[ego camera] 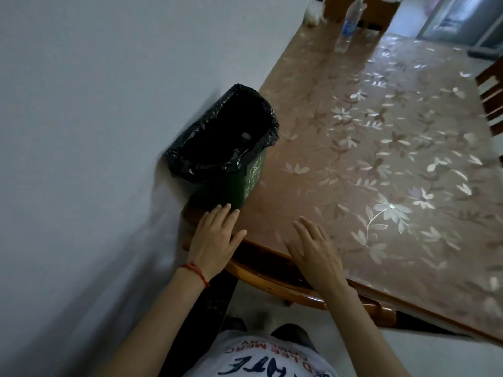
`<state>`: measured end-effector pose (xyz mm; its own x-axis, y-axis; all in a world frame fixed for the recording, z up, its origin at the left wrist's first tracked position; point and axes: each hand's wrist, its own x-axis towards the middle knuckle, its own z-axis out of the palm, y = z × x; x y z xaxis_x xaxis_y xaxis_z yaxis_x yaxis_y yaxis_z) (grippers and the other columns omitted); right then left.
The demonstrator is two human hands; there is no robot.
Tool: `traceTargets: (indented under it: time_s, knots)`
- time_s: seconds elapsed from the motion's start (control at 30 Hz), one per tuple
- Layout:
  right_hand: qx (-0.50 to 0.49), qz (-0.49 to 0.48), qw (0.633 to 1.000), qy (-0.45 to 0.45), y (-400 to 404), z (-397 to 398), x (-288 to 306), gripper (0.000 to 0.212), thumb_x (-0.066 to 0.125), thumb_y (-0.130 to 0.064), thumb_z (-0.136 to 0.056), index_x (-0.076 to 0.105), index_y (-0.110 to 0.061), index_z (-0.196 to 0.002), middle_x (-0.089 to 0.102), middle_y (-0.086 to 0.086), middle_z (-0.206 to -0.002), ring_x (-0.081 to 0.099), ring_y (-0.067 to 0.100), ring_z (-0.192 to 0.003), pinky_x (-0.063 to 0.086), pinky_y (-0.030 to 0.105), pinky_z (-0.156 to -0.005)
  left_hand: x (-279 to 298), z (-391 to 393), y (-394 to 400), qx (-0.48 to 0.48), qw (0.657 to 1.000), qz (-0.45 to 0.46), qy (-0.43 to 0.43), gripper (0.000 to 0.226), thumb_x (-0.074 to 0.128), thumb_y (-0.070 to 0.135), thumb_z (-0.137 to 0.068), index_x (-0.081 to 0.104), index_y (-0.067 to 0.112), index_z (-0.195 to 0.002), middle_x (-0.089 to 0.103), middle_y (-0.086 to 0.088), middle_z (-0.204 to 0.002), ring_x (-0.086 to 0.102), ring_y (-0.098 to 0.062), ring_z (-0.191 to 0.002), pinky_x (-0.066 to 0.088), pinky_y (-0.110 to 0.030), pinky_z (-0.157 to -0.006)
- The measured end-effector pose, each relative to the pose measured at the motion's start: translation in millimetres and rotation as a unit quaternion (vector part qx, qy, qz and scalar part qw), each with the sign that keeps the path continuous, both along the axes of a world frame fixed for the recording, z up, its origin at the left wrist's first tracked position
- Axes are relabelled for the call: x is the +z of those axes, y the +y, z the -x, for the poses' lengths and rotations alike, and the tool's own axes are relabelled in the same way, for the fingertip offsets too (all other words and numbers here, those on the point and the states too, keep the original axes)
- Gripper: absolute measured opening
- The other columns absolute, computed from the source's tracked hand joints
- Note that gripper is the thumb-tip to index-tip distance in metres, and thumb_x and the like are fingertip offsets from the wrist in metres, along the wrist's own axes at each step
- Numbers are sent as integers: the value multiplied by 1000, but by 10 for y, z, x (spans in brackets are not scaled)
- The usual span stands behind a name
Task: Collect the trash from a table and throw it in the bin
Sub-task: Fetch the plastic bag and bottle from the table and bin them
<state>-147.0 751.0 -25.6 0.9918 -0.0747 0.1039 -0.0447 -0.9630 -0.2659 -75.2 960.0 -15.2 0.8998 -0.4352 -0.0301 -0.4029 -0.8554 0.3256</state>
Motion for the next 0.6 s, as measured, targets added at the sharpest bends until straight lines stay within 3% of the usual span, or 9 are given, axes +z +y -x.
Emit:
traceTargets:
  time_s: [0.1, 0.27, 0.43, 0.6]
  knots:
    - [-45, -17, 999, 5, -77, 130, -30, 54, 34, -45, -90, 55, -7, -122, 55, 14, -129, 53, 29, -117, 50, 42, -89, -27, -29, -85, -36, 999, -6, -8, 72, 17, 53, -86, 45, 7, -133, 46, -16, -139, 37, -32, -132, 26, -43, -108]
    - [-132, -21, 991, -9, -259, 455, 40, 53, 36, -44, -90, 55, -6, -122, 56, 16, -127, 54, 30, -116, 50, 43, -89, -44, -44, -387, -105, 994, -18, 3, 78, 10, 58, -82, 37, 10, -138, 38, -12, -145, 29, -28, -136, 21, -41, -111]
    - [-210, -4, 978, -19, -580, 890, 141, 50, 39, -41, -89, 58, -4, -117, 60, 17, -122, 58, 30, -110, 52, 41, -86, -33, 88, -906, -178, 984, -5, -16, 68, 25, 53, -87, 45, 8, -133, 47, -15, -138, 39, -32, -130, 30, -45, -107]
    - [-282, -12, 959, -32, -1008, 1450, 188, 51, 40, -41, -87, 61, -3, -114, 62, 17, -118, 60, 31, -107, 50, 42, -88, 39, 403, -1565, -252, 967, 7, -25, 61, 30, 50, -91, 43, 9, -134, 46, -14, -139, 38, -30, -131, 27, -43, -108]
